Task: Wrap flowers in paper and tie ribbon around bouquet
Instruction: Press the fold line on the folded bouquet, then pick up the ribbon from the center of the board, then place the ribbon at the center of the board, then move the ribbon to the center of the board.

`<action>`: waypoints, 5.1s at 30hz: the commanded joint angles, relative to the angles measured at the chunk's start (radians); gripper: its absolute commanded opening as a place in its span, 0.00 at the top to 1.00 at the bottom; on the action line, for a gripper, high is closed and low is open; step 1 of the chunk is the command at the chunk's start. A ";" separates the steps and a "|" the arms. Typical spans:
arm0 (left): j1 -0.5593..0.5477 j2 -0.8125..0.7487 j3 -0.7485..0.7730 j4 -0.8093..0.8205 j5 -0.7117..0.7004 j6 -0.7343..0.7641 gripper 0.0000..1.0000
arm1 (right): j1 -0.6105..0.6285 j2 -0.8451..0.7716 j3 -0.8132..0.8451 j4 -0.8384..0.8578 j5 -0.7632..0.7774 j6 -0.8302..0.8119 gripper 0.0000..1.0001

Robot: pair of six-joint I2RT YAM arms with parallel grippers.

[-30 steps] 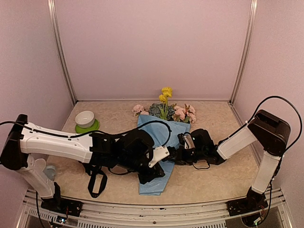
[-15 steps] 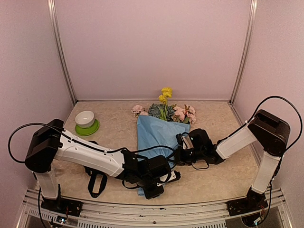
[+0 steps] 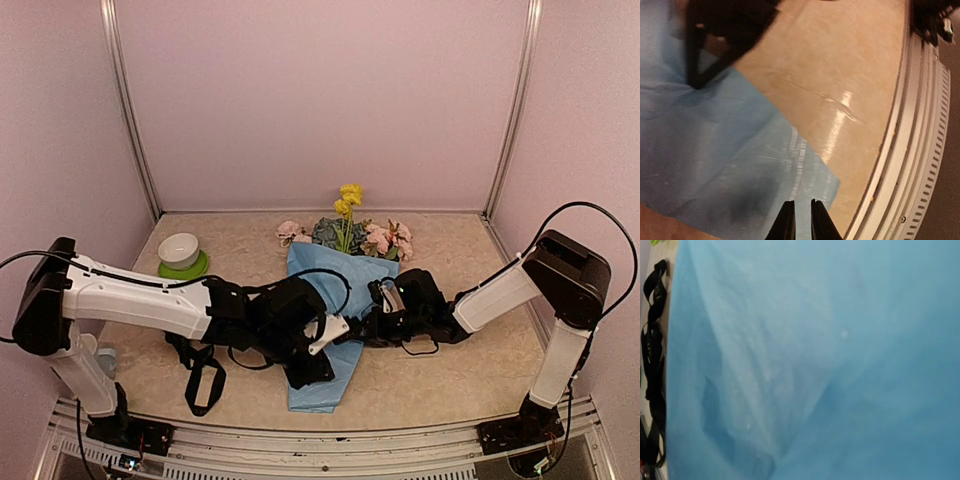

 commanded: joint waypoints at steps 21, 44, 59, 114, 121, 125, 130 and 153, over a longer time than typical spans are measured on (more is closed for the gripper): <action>0.216 -0.068 -0.194 -0.043 0.002 -0.065 0.88 | 0.012 -0.023 0.040 -0.105 0.042 -0.055 1.00; 0.375 -0.141 -0.132 -0.032 -0.270 -0.131 0.68 | 0.012 -0.025 0.079 -0.142 0.026 -0.104 1.00; 0.612 -0.501 -0.542 -0.011 -0.323 -0.535 0.33 | 0.012 0.010 0.151 -0.184 -0.005 -0.173 1.00; 0.199 -0.610 -0.024 -0.102 0.053 0.106 0.99 | -0.052 -0.050 0.216 -0.329 0.040 -0.237 1.00; 0.002 -0.438 -0.021 -0.186 0.219 0.167 1.00 | -0.147 -0.110 0.193 -0.397 0.056 -0.281 1.00; -0.060 -0.352 -0.044 -0.245 0.208 0.218 0.62 | -0.176 -0.152 0.179 -0.435 0.076 -0.302 1.00; -0.031 -0.331 -0.038 -0.204 0.055 0.192 0.16 | -0.198 -0.189 0.173 -0.452 0.085 -0.315 1.00; 0.583 0.169 -0.011 0.042 -0.137 -0.092 0.49 | -0.199 -0.156 0.223 -0.471 0.024 -0.357 1.00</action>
